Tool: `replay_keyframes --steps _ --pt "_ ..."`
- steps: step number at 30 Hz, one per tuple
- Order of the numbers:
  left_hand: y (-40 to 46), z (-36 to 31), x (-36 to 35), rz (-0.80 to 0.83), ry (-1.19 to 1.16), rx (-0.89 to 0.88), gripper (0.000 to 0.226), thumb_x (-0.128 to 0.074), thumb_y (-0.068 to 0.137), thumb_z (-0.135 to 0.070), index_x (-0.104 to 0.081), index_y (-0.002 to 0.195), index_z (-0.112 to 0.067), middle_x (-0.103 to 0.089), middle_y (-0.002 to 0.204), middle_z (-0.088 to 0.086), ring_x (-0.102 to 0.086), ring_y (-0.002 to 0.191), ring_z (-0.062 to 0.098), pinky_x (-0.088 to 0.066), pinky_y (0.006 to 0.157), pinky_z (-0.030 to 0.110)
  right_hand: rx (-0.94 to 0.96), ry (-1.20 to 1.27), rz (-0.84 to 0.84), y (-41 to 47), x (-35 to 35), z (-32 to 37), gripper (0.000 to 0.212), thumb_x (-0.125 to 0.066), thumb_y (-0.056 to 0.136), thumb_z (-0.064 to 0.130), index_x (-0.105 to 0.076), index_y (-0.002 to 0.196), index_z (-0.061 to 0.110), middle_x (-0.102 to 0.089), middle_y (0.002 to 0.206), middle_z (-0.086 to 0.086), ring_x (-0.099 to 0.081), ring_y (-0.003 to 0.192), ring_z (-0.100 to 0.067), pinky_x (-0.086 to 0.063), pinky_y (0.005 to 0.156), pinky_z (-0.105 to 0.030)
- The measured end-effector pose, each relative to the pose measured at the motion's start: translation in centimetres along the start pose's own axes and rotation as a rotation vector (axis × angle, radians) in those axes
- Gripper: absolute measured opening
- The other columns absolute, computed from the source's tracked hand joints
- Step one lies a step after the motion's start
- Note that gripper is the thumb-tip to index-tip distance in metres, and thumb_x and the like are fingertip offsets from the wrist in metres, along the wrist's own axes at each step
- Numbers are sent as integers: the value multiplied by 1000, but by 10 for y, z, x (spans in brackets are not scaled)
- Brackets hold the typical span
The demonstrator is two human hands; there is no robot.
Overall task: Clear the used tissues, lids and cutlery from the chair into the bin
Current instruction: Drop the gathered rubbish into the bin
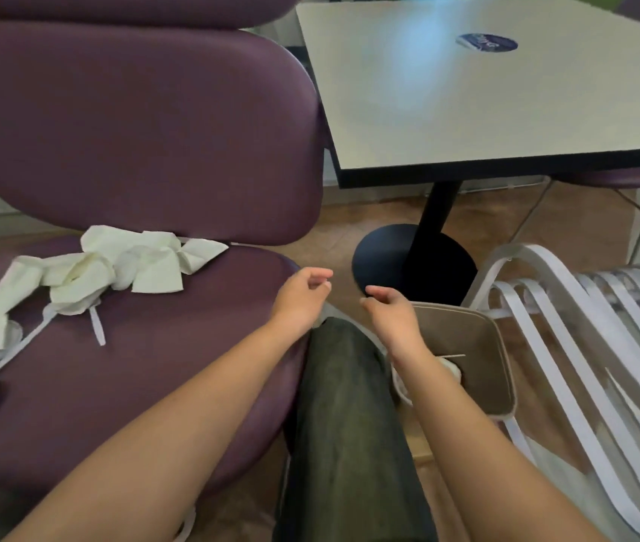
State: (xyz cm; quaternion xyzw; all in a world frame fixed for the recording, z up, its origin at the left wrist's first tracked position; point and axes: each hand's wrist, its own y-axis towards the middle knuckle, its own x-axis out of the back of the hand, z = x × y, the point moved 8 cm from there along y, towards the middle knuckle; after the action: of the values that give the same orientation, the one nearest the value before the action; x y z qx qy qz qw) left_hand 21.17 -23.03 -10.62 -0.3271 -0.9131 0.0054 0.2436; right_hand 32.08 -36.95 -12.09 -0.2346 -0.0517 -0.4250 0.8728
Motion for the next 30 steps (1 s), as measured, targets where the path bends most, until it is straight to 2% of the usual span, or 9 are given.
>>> replay_keyframes --steps 5,7,9,13,18,22,24,27,30 --pt "-8 24 83 -150 29 7 20 -58 93 -17 -65 111 -25 -67 114 -4 -61 108 11 -43 94 23 108 -124 128 -14 -86 41 31 -62 89 22 -64 120 21 -64 122 -1 -56 118 -21 -44 105 -38" --pt "-14 37 119 -195 28 45 24 -57 94 -17 -64 116 -20 -66 116 -3 -59 108 10 -40 90 20 147 -189 186 -20 -124 52 31 -62 87 23 -64 118 23 -65 123 -2 -57 115 -22 -45 103 -38" --pt "-21 54 155 -245 9 96 26 -56 94 -18 -64 119 -19 -64 116 -4 -57 105 8 -37 85 19 181 -247 246 -28 -160 61 33 -63 86 24 -64 120 24 -66 123 -3 -60 108 -24 -47 96 -35" --pt "-40 91 220 -356 29 175 26 -57 93 -21 -63 119 -22 -64 116 -5 -58 109 12 -40 87 24 273 -428 349 -48 -221 73 37 -58 88 26 -61 125 25 -62 128 -2 -49 126 -25 -40 106 -37" --pt "-78 133 283 -435 132 215 23 -56 92 -20 -63 112 -29 -65 110 -8 -61 102 12 -48 91 33 353 -563 430 -74 -286 81 37 -53 89 25 -61 125 24 -60 129 -4 -41 128 -28 -39 105 -37" --pt "-108 158 324 -477 273 194 27 -57 90 -18 -66 114 -26 -66 116 -5 -61 104 13 -48 95 33 361 -603 483 -87 -324 78 37 -49 89 22 -60 125 24 -60 128 -3 -37 128 -27 -40 104 -38" --pt "-122 167 347 -515 444 206 30 -62 87 -21 -65 116 -28 -62 119 -1 -55 110 19 -45 96 36 364 -631 496 -92 -341 76 37 -49 90 22 -59 125 23 -60 128 -2 -37 128 -27 -41 103 -36" --pt "-139 181 374 -578 713 276 45 -70 79 -23 -60 122 -31 -49 127 3 -37 121 27 -36 98 42 366 -678 513 -94 -361 73 36 -48 91 21 -60 125 22 -60 127 -4 -38 129 -28 -41 99 -34" --pt "-149 199 389 -613 786 372 66 -78 71 -32 -51 131 -28 -36 136 5 -28 128 28 -30 105 45 338 -702 523 -93 -378 70 34 -49 91 20 -61 122 21 -60 127 -5 -44 128 -29 -43 96 -33"
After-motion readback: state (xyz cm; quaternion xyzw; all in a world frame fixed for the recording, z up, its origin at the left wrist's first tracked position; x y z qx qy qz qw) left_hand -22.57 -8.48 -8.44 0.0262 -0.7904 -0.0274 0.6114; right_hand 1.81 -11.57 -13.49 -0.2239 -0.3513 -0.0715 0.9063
